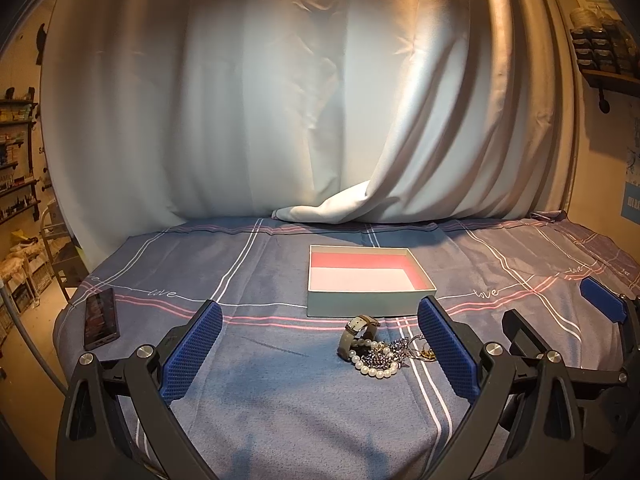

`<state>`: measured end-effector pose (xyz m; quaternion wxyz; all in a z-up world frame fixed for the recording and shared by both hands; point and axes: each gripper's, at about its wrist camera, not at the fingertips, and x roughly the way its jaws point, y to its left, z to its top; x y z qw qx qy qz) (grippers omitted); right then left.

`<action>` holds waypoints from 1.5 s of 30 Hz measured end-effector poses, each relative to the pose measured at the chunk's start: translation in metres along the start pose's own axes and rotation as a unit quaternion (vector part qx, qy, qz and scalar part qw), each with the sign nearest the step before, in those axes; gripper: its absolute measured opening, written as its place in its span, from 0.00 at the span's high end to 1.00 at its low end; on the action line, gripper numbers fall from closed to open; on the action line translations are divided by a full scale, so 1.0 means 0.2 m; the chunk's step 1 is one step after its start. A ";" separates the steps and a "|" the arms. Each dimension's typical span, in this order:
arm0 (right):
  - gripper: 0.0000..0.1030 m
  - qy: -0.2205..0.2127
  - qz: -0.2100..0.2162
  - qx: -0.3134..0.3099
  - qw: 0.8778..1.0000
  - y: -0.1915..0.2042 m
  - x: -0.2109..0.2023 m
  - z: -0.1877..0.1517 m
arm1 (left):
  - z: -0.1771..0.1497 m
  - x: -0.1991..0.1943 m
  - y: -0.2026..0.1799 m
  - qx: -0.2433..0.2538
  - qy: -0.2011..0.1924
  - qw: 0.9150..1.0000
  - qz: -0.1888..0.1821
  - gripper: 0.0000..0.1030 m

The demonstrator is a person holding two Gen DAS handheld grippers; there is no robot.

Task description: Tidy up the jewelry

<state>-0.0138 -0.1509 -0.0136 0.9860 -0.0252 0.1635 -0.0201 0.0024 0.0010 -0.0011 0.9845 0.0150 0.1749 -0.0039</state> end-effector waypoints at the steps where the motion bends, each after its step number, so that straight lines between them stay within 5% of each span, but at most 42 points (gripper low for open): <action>1: 0.05 0.000 0.000 0.000 1.000 0.00 0.00 0.00 | 0.00 0.00 0.00 -0.001 0.000 1.000 -0.001 0.06; 45: 0.05 0.009 0.002 -0.004 1.000 0.02 0.01 0.00 | -0.01 0.01 0.03 -0.003 0.007 1.000 0.000 0.06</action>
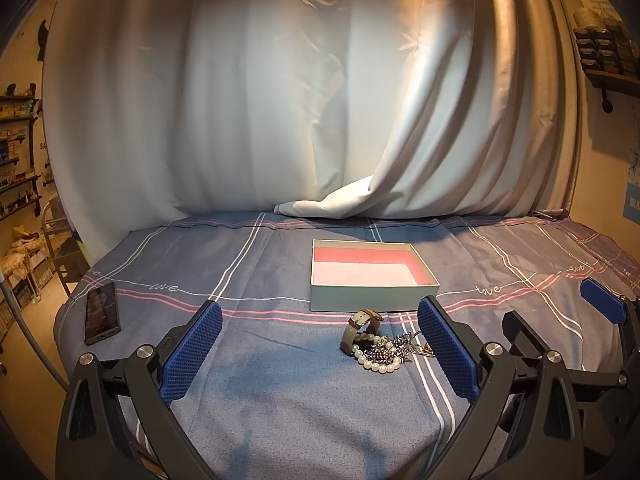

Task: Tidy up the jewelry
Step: 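Lower the left tool onto the beige-strap watch and close on its strap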

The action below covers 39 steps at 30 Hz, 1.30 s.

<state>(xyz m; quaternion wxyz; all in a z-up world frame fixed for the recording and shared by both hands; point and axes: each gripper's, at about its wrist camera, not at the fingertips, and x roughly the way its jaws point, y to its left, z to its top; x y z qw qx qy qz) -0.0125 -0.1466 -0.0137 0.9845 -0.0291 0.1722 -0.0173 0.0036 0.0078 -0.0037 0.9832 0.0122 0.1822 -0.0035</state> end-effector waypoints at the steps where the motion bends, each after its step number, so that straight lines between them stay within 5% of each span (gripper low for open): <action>1: 0.05 0.000 0.000 0.000 1.000 0.00 0.00 0.00 | 0.00 0.00 0.00 0.001 0.001 1.000 -0.001 0.06; 10: 0.05 0.019 -0.005 0.003 1.000 -0.03 0.04 0.00 | 0.01 0.05 -0.02 0.004 0.015 1.000 -0.006 0.06; 15: 0.05 0.076 0.009 -0.010 0.997 -0.02 0.17 -0.02 | -0.01 0.18 0.03 -0.005 0.077 0.997 -0.011 0.06; 22: 0.06 0.150 0.024 -0.019 0.988 -0.06 0.46 -0.11 | -0.13 0.55 0.12 -0.018 0.189 0.982 -0.014 0.06; 33: 0.06 0.229 0.054 -0.020 0.972 -0.04 0.87 -0.19 | -0.13 0.93 -0.03 0.025 0.227 0.972 -0.056 0.06; 39: 0.24 0.263 0.075 -0.010 0.962 -0.04 1.01 -0.25 | -0.15 1.07 -0.05 0.013 0.254 0.963 -0.090 0.25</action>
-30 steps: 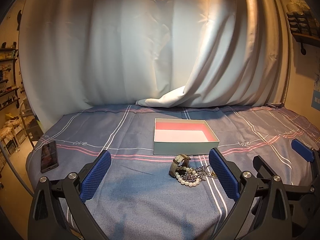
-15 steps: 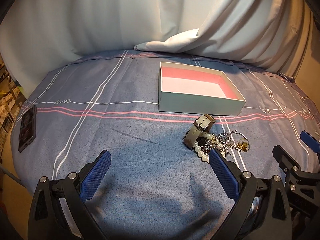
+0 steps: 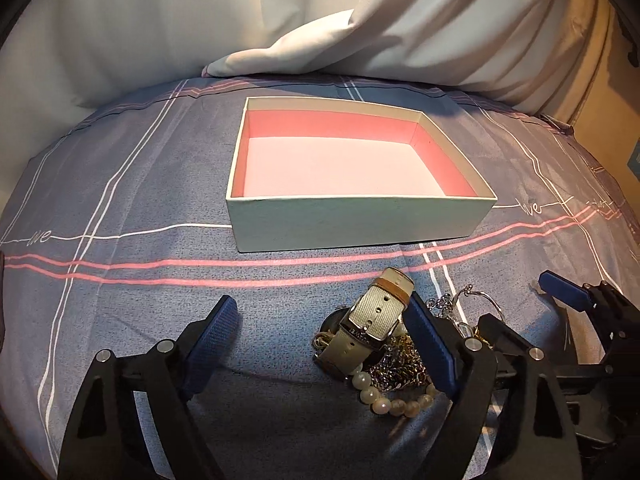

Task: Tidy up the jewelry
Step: 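Lower the left tool onto the beige-strap watch and close on its strap, then carry the watch into the pink-lined box and open the left tool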

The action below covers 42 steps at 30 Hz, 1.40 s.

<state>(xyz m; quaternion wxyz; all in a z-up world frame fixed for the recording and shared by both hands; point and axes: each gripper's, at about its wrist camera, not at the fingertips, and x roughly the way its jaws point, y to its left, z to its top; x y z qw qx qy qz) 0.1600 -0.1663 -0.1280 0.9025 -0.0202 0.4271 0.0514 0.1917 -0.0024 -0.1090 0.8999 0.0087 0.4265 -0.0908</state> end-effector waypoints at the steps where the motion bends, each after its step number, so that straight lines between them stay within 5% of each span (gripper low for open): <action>1: 0.26 0.003 0.004 0.002 1.000 0.00 0.01 0.00 | 0.00 0.01 0.00 0.001 0.002 1.000 -0.006 0.30; 6: 0.68 -0.003 0.031 0.001 1.000 0.01 0.01 0.00 | 0.01 0.04 -0.02 0.027 0.007 0.999 -0.040 0.72; 11: 0.93 -0.013 0.050 -0.010 0.999 0.04 -0.02 0.00 | 0.02 0.03 -0.06 0.047 -0.006 0.998 -0.039 0.84; 26: 0.97 -0.079 0.086 0.013 0.993 -0.03 -0.26 0.11 | 0.13 -0.27 0.01 0.025 -0.076 0.995 -0.052 0.86; 35: 0.97 -0.131 0.110 -0.006 0.985 -0.05 -0.37 0.41 | 0.35 -0.37 -0.01 0.019 -0.112 0.992 -0.056 0.86; 42: 0.97 -0.115 0.116 -0.019 0.986 -0.02 -0.23 0.65 | 0.57 -0.23 0.02 0.001 -0.094 0.995 -0.034 0.86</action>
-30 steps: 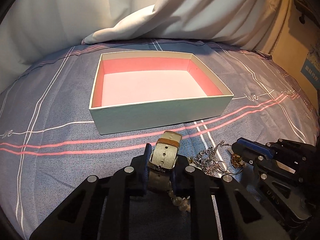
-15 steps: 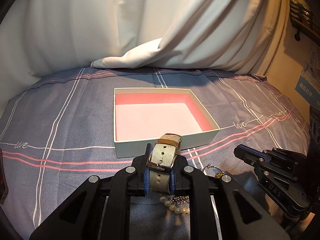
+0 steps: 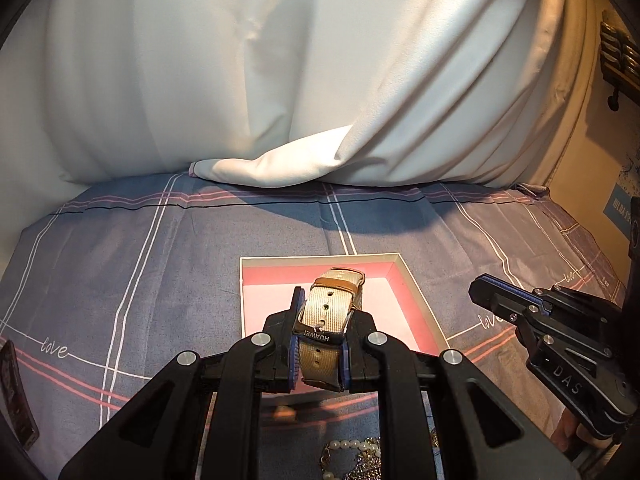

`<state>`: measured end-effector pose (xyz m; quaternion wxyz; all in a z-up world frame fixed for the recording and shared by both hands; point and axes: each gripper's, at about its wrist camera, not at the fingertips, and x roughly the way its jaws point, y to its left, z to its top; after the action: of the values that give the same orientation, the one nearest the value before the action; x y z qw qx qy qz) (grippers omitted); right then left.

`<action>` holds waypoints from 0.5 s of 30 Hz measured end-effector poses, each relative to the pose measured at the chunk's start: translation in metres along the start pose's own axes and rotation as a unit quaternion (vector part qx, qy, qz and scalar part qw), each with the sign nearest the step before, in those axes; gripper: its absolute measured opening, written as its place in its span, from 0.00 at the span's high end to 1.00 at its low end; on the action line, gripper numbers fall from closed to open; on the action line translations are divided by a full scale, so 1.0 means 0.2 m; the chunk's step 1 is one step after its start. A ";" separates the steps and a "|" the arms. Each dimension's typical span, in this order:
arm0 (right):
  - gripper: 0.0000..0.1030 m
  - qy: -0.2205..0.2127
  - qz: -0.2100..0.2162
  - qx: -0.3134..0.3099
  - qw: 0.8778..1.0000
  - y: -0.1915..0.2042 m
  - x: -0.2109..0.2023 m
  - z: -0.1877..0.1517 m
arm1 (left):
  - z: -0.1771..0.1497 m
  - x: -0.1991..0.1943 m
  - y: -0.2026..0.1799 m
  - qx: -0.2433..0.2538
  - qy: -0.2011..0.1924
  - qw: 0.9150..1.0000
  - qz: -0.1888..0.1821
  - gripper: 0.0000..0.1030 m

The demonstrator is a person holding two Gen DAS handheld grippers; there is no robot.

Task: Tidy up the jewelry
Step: 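Carry the watch into the pink-lined box and open the left tool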

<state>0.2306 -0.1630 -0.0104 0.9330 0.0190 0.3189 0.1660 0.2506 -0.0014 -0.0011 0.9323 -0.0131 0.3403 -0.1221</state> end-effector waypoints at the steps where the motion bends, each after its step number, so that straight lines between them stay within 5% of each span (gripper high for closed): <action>1: 0.97 0.005 -0.003 -0.002 1.000 0.00 0.04 0.02 | 0.02 0.03 0.01 -0.004 0.006 1.000 0.004 0.86; 10: 0.97 0.111 -0.006 0.019 0.994 -0.07 0.51 0.02 | 0.09 0.39 0.04 -0.025 0.093 0.995 0.016 0.86; 15: 0.97 0.135 -0.010 0.023 0.991 -0.08 0.60 -0.04 | 0.03 0.50 0.02 -0.013 0.123 0.992 0.022 0.86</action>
<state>0.3192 -0.1402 -0.0885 0.8823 0.0143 0.4458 0.1505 0.3290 -0.0210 -0.0591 0.8856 -0.0024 0.4540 -0.0981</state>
